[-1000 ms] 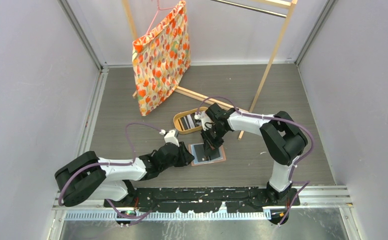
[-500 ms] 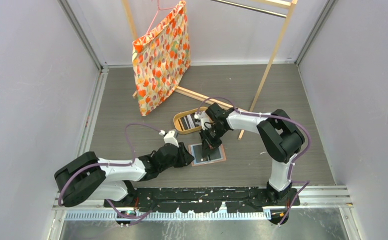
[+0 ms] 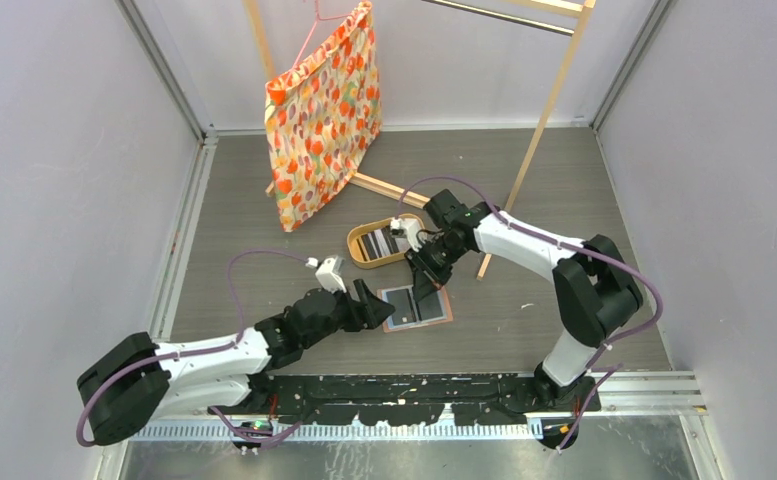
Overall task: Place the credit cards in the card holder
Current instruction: Turn over the card slot in the card holder.
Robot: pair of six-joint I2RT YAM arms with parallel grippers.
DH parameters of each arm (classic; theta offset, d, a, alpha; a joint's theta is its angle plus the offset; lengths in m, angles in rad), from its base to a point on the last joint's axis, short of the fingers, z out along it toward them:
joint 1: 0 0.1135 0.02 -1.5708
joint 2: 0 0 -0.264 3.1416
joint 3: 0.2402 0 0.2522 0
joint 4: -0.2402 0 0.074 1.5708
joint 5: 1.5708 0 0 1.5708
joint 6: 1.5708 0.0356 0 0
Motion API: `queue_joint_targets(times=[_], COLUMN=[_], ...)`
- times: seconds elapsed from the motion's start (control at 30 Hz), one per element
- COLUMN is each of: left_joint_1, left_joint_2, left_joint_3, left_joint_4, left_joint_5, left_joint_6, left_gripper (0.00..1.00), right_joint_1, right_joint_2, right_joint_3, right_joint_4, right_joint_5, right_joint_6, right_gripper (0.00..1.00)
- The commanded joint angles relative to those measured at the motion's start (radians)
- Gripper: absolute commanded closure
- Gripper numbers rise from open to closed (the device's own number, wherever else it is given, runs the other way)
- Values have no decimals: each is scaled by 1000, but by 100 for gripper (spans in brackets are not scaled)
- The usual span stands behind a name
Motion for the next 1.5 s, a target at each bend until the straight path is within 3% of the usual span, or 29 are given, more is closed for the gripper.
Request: queue_joint_targets(times=[0.0, 0.13, 0.37, 0.9, 1.47], left_joint_1=[8, 8, 8, 8, 11], left_joint_2=[6, 75, 223, 229, 334], left_joint_3=[-34, -36, -33, -15, 5], left_joint_4=[135, 235, 358, 294, 368], left_joint_5=[50, 75, 93, 66, 63], left_joint_6=[-5, -25, -57, -40, -33], left_gripper=[28, 30, 39, 54, 56], right_joint_1=[1, 2, 2, 3, 2], right_joint_2=[49, 125, 204, 264, 264], right_joint_3=[15, 24, 31, 47, 54], right_joint_4=[20, 85, 98, 84, 69], right_joint_5=[-53, -25, 69, 104, 82], right_joint_6=[32, 172, 228, 280, 264], right_gripper=[96, 98, 99, 99, 99])
